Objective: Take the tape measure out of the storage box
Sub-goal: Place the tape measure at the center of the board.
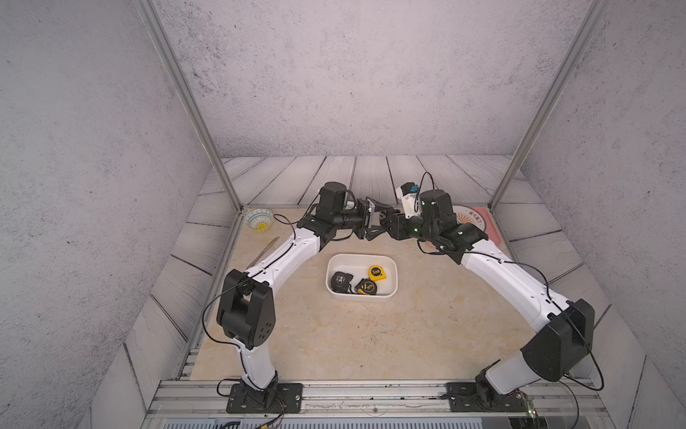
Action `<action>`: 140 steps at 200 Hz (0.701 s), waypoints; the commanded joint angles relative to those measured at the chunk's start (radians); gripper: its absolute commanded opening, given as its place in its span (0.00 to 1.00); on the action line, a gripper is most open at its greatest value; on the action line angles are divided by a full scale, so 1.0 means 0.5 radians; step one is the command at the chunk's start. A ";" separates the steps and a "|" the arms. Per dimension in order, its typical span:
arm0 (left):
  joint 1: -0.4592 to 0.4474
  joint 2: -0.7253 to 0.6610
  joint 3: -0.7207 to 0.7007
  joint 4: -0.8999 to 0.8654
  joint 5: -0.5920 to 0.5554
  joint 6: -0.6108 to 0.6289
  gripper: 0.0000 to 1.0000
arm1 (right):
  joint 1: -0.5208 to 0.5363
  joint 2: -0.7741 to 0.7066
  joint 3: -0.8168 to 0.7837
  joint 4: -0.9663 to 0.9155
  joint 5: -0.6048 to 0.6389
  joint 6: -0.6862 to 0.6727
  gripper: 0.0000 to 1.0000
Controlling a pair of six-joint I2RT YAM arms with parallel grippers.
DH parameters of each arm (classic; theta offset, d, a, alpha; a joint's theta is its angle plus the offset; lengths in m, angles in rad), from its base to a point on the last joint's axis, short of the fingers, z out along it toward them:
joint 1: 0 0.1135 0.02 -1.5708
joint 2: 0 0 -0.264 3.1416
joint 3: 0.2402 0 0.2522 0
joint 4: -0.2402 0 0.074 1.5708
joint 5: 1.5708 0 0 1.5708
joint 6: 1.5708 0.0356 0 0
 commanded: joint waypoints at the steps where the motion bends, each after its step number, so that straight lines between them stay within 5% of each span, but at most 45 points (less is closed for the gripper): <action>1: -0.012 -0.027 -0.010 0.206 0.143 -0.008 0.76 | 0.010 -0.014 0.023 -0.020 0.120 -0.018 0.00; 35: 0.013 -0.050 -0.047 0.188 0.134 0.031 0.88 | 0.009 -0.077 -0.006 -0.085 0.210 -0.076 0.00; 72: 0.049 -0.065 -0.048 0.107 0.133 0.112 0.92 | 0.009 -0.133 -0.030 -0.173 0.342 -0.163 0.00; 140: 0.376 -0.173 -0.086 -0.849 -0.046 0.957 0.91 | 0.010 -0.213 -0.200 -0.783 1.134 -0.492 0.00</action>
